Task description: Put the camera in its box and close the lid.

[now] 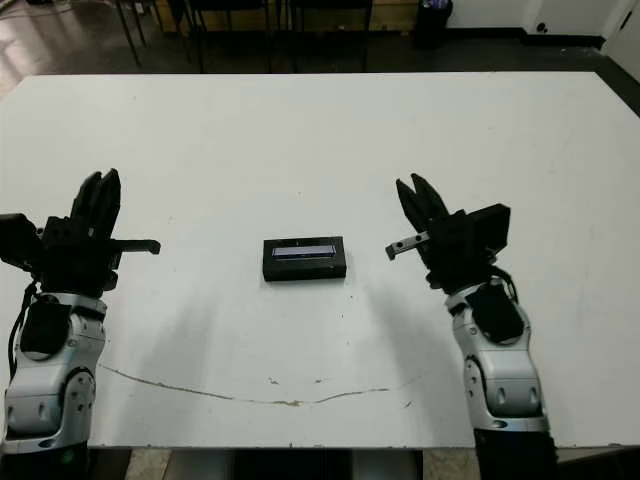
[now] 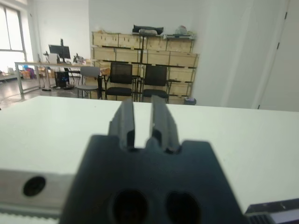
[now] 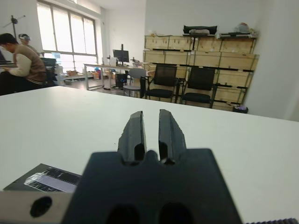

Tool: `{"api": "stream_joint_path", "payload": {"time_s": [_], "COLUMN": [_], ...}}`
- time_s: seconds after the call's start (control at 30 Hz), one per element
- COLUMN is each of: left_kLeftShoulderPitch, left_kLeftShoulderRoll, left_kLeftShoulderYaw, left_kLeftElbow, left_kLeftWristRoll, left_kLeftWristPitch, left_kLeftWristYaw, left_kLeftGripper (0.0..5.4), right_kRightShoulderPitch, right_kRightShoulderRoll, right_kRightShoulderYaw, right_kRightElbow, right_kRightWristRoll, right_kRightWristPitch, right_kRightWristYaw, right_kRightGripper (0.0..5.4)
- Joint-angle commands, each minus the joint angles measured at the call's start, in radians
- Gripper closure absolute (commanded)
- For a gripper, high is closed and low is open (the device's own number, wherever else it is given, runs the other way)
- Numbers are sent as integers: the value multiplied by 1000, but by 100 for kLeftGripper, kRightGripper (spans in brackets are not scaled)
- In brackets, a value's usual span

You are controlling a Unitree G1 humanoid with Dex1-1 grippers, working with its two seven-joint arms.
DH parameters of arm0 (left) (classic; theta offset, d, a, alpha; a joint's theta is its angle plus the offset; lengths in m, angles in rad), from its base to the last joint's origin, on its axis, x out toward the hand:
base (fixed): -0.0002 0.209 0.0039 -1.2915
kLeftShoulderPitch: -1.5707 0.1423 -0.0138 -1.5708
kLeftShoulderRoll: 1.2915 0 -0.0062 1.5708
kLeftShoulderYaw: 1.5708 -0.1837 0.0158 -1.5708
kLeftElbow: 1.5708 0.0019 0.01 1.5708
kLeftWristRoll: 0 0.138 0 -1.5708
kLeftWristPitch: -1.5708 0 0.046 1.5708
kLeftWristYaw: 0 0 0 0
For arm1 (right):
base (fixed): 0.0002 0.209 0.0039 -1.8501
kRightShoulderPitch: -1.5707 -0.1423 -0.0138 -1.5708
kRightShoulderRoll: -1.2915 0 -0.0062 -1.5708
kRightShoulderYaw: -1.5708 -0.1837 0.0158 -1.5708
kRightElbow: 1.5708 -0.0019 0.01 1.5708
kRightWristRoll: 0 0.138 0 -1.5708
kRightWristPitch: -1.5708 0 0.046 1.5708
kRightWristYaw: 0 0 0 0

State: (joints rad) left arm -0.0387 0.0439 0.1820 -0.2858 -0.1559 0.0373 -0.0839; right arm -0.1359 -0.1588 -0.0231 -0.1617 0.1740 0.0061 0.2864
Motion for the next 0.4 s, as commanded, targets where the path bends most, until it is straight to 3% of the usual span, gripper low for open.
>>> {"api": "stream_joint_path", "payload": {"time_s": [0.03, 0.17, 0.4], "left_kLeftShoulderPitch": [-15, -24, -27], "left_kLeftShoulderRoll": [-5, -16, -11], "left_kLeftShoulderYaw": [-1, -9, -36], "left_kLeftElbow": [19, 5, -35], "left_kLeftWristRoll": [-17, -38, -31], "left_kLeftWristPitch": [15, 33, 50], "left_kLeftWristYaw": [13, 22, 31], "left_kLeftGripper": [537, 537, 537], "right_kRightShoulderPitch": [-23, -37, -33], "right_kRightShoulderRoll": [14, 19, 22], "right_kRightShoulderYaw": [4, 12, 34], "right_kRightElbow": [17, 33, 23], "right_kRightWristRoll": [-30, -38, -61], "right_kRightWristPitch": [11, -2, 49], "right_kRightWristYaw": [-40, -45, -59], "right_kRightGripper": [540, 540, 540]}}
